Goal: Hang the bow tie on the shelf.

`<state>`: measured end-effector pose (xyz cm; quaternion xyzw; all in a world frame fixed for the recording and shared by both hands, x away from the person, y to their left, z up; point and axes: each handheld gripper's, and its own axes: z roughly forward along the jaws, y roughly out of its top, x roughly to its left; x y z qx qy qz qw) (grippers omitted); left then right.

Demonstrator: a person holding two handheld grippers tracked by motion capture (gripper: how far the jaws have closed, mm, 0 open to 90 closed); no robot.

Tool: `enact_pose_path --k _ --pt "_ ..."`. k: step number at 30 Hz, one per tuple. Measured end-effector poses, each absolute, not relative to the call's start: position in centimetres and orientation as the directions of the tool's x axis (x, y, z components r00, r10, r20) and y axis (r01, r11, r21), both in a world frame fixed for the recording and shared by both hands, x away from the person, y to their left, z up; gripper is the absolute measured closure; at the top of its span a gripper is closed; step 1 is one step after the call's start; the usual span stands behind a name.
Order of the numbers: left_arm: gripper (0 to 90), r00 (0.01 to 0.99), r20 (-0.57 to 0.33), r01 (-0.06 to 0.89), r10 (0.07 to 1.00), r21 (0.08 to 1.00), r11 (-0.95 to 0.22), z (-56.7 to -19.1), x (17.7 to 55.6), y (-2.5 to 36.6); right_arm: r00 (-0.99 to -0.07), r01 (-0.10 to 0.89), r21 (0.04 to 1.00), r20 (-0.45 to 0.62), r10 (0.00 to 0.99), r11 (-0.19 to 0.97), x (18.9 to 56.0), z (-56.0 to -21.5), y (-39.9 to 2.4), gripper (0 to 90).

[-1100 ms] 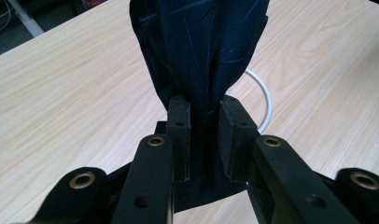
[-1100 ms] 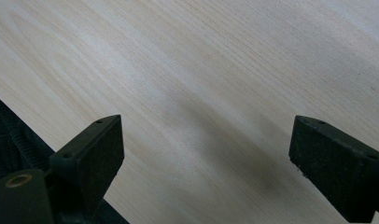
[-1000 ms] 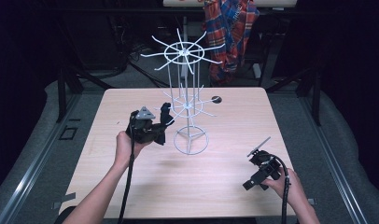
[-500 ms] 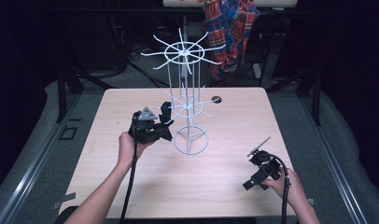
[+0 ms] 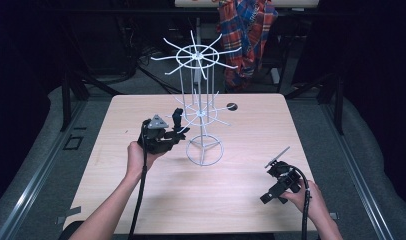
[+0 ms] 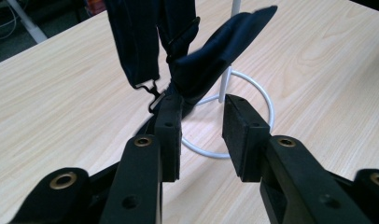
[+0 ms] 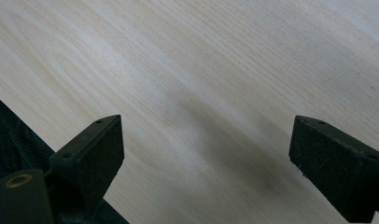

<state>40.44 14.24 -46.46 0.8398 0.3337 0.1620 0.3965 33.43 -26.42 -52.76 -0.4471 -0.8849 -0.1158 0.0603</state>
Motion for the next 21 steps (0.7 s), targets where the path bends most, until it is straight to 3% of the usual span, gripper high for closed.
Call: enact_pose_path --k 5,12,21 --pt "61.0 0.718 0.004 0.441 0.696 0.771 -0.459 -46.5 40.4 14.2 -0.565 0.825 0.184 0.227 0.793 0.535 33.2 -53.0 -26.3 10.1" --pt "42.7 0.701 0.01 0.453 0.713 0.766 -0.456 -46.2 40.1 14.5 -0.592 0.806 0.158 0.207 0.779 0.571 33.4 -52.7 -26.5 10.0" --pt "27.3 0.693 0.008 0.47 0.721 0.753 -0.461 -45.9 39.6 15.7 -0.596 0.803 0.162 0.198 0.778 0.574 33.4 -52.5 -26.6 9.3"
